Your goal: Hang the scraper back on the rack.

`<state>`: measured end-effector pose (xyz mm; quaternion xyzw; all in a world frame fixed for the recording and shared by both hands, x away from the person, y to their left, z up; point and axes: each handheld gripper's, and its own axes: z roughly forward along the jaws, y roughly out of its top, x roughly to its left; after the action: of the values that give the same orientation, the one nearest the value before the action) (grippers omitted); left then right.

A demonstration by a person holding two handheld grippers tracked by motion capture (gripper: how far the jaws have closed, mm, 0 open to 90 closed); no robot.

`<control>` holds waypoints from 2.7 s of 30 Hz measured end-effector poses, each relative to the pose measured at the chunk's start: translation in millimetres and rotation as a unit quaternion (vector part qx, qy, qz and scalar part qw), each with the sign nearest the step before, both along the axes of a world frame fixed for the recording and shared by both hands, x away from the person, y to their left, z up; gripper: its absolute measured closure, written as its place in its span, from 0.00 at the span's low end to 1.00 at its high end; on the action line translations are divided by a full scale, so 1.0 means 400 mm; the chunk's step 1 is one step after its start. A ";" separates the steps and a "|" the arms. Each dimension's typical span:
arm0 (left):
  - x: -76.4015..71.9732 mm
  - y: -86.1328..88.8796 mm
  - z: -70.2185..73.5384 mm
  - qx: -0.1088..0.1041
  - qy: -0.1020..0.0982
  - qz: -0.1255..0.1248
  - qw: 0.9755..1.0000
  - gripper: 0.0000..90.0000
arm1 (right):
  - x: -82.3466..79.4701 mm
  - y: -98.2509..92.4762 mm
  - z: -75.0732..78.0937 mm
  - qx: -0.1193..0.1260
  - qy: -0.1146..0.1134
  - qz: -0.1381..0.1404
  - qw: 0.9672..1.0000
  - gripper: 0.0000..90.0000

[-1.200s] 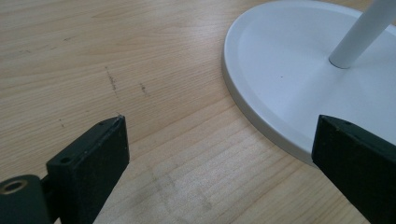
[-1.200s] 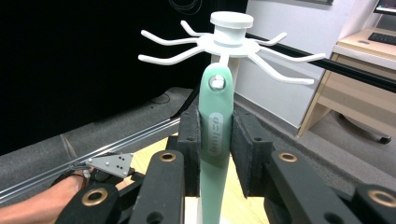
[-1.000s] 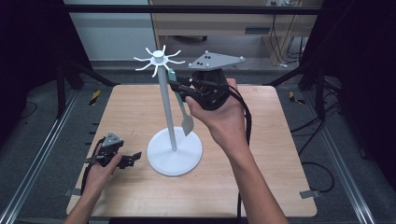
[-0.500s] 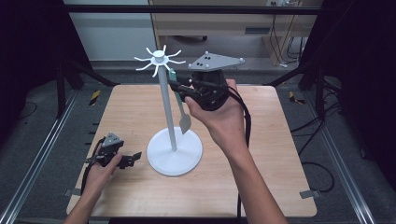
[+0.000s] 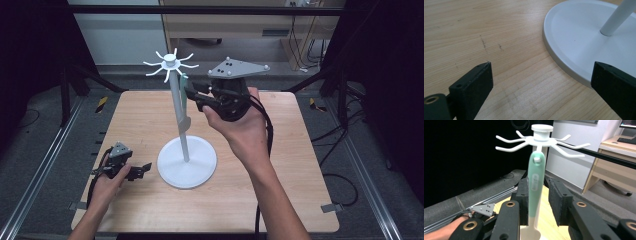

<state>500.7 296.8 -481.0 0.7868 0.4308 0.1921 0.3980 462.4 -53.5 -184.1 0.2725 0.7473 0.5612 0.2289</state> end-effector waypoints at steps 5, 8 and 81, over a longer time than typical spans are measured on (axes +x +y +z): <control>0.000 0.000 -0.001 0.000 -0.001 0.001 1.000 0.04 | -0.002 -0.017 -0.005 -0.005 0.002 -0.009 1.000 0.79; 0.000 -0.001 -0.001 0.002 0.000 0.000 1.000 0.04 | -0.001 -0.032 -0.010 -0.011 0.003 -0.018 1.000 0.79; 0.001 0.007 0.000 -0.003 -0.001 0.006 1.000 0.04 | 0.060 -0.268 -0.282 -0.087 0.089 -0.218 0.968 0.11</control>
<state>501.2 299.8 -481.0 0.7825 0.4358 0.1943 0.4000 486.5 -160.6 -296.8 0.4565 0.7331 0.4046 0.3008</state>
